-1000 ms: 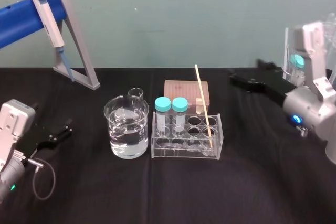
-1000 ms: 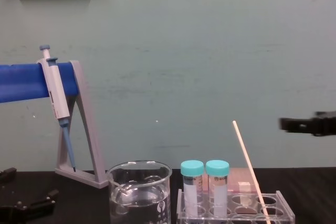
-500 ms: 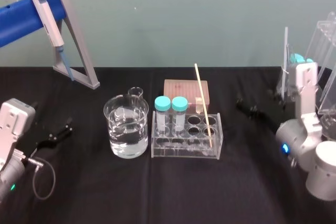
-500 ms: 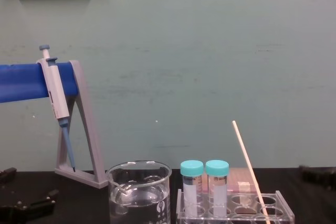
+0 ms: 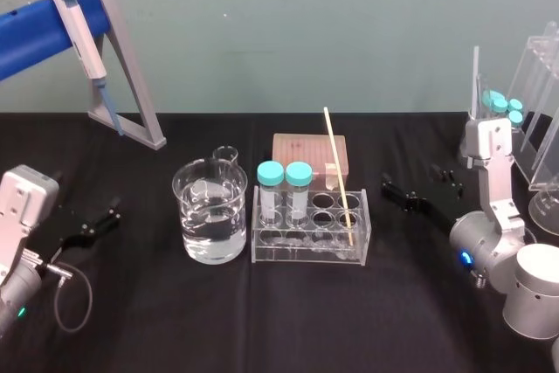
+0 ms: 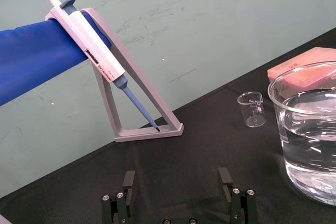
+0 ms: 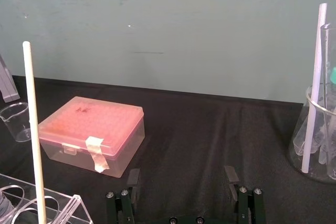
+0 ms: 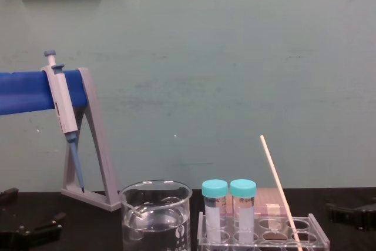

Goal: Hold the thermometer with one hand and immerse one end into the beaker, then reinsert it into the test tube rack.

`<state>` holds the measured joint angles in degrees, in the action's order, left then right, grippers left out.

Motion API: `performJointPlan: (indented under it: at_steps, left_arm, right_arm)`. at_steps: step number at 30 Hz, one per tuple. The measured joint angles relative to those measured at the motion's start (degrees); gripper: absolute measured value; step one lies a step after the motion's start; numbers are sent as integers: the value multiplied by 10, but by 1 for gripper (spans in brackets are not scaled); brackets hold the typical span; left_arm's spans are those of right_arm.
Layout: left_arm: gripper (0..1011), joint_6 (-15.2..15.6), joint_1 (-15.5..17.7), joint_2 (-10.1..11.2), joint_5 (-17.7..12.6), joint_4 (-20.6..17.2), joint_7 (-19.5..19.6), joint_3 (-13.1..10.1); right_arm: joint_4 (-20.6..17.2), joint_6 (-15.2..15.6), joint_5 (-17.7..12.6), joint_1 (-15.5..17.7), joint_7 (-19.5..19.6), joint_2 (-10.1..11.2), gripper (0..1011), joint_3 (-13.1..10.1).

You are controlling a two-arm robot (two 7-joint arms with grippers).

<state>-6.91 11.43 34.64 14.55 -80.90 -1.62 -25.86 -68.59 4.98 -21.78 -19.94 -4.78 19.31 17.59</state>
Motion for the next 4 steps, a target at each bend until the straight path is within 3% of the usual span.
performJointPlan:
  at_steps: [4]
  left_arm:
    - [1004, 0, 0, 0, 0, 0, 0, 0]
  right_arm:
    - [-1, 0, 0, 0, 1, 0, 1003, 0]
